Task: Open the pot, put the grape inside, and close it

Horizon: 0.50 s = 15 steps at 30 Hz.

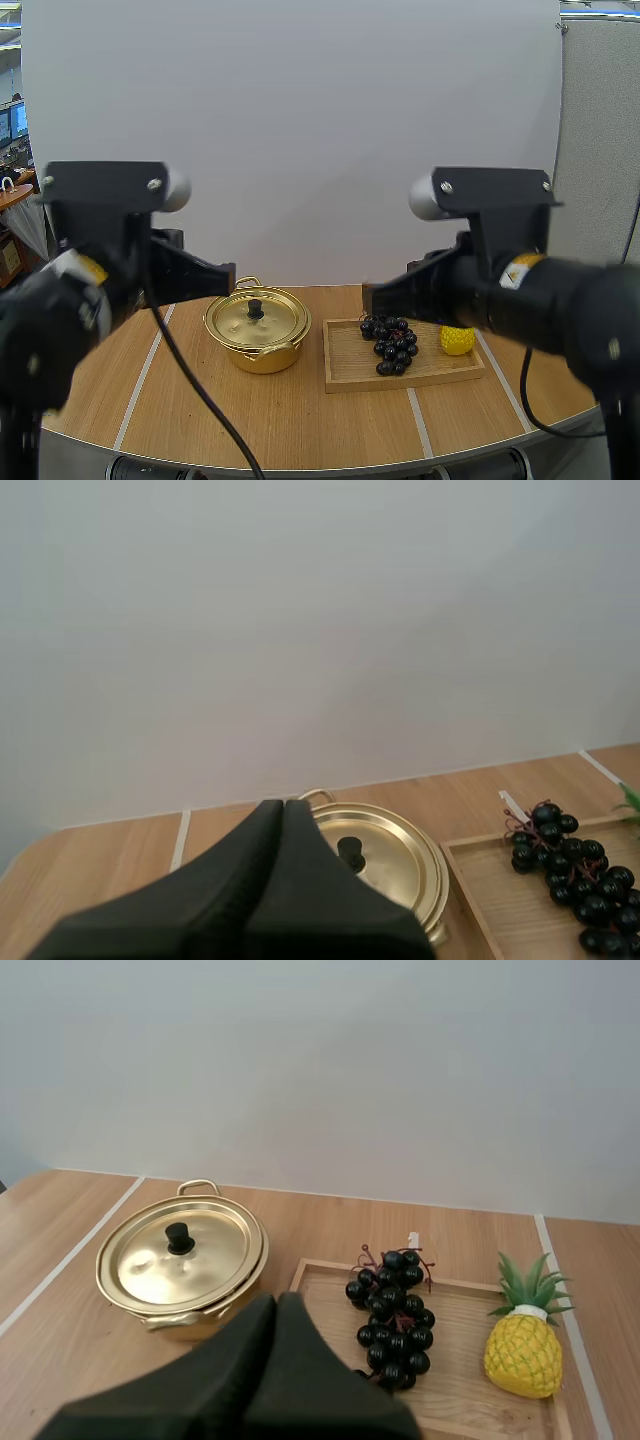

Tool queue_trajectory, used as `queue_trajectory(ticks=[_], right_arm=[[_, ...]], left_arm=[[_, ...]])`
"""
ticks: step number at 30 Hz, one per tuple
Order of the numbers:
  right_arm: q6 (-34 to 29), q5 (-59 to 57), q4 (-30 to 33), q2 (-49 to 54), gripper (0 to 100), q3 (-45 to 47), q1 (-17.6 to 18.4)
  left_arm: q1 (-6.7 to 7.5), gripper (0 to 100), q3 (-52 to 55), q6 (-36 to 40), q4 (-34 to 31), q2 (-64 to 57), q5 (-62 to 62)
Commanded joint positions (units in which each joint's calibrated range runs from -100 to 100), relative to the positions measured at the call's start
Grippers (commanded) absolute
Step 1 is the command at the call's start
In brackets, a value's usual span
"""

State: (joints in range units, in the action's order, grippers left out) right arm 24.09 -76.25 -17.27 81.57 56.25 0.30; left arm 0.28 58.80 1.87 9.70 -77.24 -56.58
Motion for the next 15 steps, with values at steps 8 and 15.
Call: queue_trajectory(ticks=[8, 15], right_arm=[[-0.28, 5.91, 1.07, -24.31, 0, -8.39, -0.02], [-0.28, 8.18, 3.45, -31.42, 22, -9.10, -0.02]], left_arm=[[0.25, 0, -10.42, -1.60, 0.83, 21.77, 8.13], [0.25, 0, -11.90, -1.94, 0.83, 30.55, 8.13]])
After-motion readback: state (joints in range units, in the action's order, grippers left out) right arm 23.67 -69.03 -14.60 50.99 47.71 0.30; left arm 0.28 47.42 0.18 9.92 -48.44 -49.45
